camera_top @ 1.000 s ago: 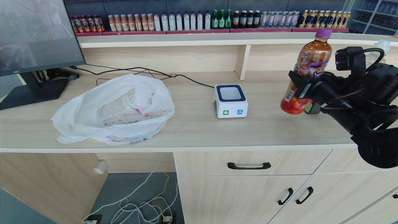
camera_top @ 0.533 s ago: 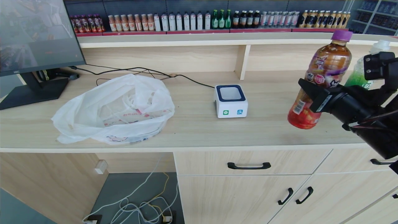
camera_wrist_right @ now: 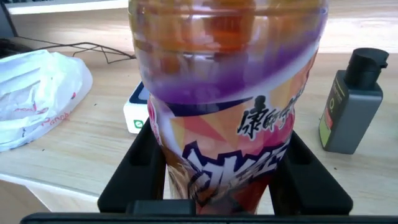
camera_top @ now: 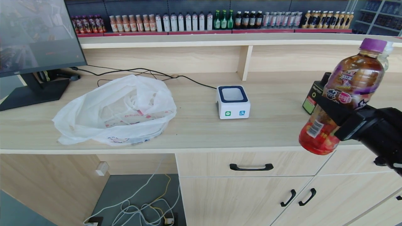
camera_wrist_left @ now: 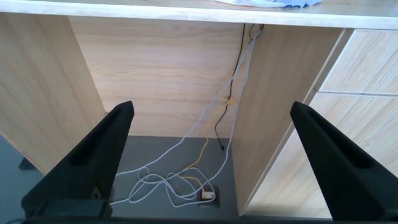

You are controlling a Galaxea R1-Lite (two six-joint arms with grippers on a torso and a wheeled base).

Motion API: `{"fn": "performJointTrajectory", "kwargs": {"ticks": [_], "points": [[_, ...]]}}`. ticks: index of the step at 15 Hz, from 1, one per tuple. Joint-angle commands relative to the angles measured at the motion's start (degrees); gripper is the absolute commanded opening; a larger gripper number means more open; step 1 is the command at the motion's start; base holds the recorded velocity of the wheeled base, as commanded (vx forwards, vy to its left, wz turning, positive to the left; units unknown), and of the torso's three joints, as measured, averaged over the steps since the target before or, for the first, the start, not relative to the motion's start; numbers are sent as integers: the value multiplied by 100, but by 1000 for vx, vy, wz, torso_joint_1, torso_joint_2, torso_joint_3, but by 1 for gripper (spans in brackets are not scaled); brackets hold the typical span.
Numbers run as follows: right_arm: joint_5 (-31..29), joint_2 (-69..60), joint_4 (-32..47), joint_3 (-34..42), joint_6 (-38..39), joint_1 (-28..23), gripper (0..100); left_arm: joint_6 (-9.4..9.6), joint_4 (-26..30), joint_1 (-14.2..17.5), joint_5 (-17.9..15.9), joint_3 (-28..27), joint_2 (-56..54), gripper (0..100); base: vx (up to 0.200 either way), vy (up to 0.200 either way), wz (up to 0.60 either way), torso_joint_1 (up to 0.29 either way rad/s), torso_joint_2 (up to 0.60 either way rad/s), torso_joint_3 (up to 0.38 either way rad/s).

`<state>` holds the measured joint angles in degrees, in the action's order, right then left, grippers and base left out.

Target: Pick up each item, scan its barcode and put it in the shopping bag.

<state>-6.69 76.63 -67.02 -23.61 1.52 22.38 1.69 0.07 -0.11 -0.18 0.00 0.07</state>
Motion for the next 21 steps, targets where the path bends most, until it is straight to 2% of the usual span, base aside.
{"fn": "performJointTrajectory", "kwargs": {"ticks": [1, 3, 7, 10, 13, 15, 18, 21], "points": [[10, -324, -4, 146, 94, 73, 0, -2, 1, 2, 1, 0, 1, 100, 0, 0, 0, 0, 0, 0], [133, -324, 14, 76, 586, 214, 0, -64, -7, 2, 1, 0, 1, 100, 0, 0, 0, 0, 0, 0], [1003, -254, 14, 59, 1104, 864, 0, -73, -7, 2, 1, 0, 1, 100, 0, 0, 0, 0, 0, 0], [1267, -104, -4, -21, 1755, 1392, 0, -73, 1, 2, 1, 0, 1, 100, 0, 0, 0, 0, 0, 0], [1364, 107, -12, -434, 2634, 1691, 0, -73, -7, 2, 1, 0, 1, 100, 0, 0, 0, 0, 0, 0], [1724, 238, -48, -574, 3003, 1691, 0, -73, 1, 2, 1, 0, 1, 100, 0, 0, 0, 0, 0, 0], [2243, 572, -768, -504, 3530, 1840, 0, -73, 1, 2, 1, 0, 1, 100, 0, 0, 0, 0, 0, 0], [2383, 1003, -1559, -565, 3820, 1963, 0, -73, 1, 2, 1, 0, 1, 100, 0, 0, 0, 0, 0, 0]]}}
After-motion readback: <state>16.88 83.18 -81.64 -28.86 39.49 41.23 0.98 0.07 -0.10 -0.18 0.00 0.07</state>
